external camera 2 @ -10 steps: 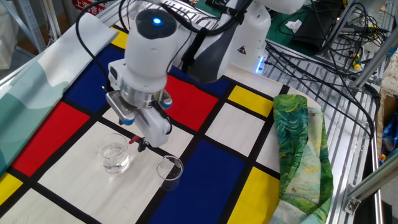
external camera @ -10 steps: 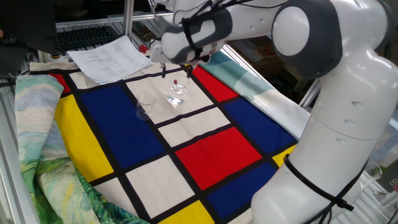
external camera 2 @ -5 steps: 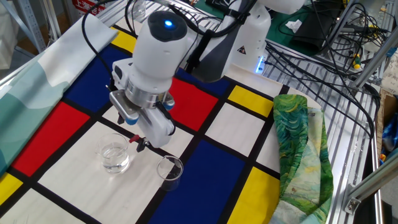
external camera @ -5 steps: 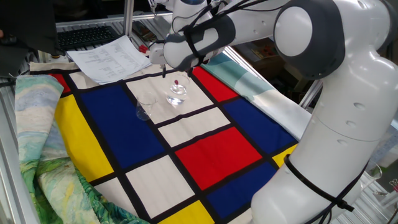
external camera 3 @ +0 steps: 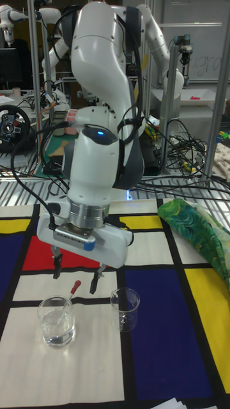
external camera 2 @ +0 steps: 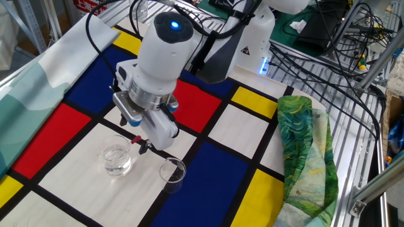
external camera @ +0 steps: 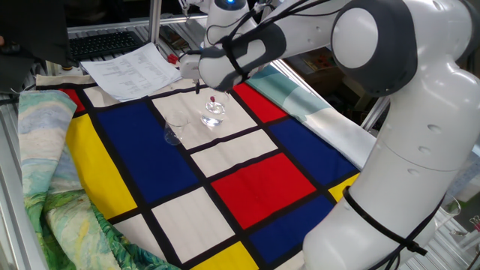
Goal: Transfer liquid using a dropper
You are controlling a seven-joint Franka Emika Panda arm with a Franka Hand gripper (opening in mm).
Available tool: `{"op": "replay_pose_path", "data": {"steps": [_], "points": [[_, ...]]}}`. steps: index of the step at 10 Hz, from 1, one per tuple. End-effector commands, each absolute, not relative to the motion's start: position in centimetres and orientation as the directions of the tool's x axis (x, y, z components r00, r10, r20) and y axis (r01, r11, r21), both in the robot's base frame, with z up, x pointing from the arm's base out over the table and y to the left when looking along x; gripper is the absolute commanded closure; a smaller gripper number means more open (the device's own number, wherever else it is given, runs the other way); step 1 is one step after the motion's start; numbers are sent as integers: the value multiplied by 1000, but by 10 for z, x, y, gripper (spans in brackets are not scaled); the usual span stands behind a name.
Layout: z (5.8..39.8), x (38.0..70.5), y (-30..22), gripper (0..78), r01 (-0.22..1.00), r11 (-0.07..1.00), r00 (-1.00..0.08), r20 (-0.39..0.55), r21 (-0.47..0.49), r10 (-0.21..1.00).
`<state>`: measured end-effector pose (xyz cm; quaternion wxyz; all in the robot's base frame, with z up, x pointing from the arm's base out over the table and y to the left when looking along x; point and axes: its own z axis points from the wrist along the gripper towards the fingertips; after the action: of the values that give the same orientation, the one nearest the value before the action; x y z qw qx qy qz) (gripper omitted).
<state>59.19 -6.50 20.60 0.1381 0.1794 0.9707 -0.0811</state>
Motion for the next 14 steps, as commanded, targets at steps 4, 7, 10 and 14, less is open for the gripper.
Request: {"op": "replay_pose_path", "data": {"steps": [4, 7, 10, 14], "points": [[196, 591, -58, 2, 405, 907, -871, -351, -116, 345], [194, 590, -57, 2, 408, 905, -869, -355, -119, 345], [191, 590, -56, 2, 407, 905, -868, -362, -128, 339], [189, 590, -56, 2, 400, 905, -865, -385, -144, 322]]}}
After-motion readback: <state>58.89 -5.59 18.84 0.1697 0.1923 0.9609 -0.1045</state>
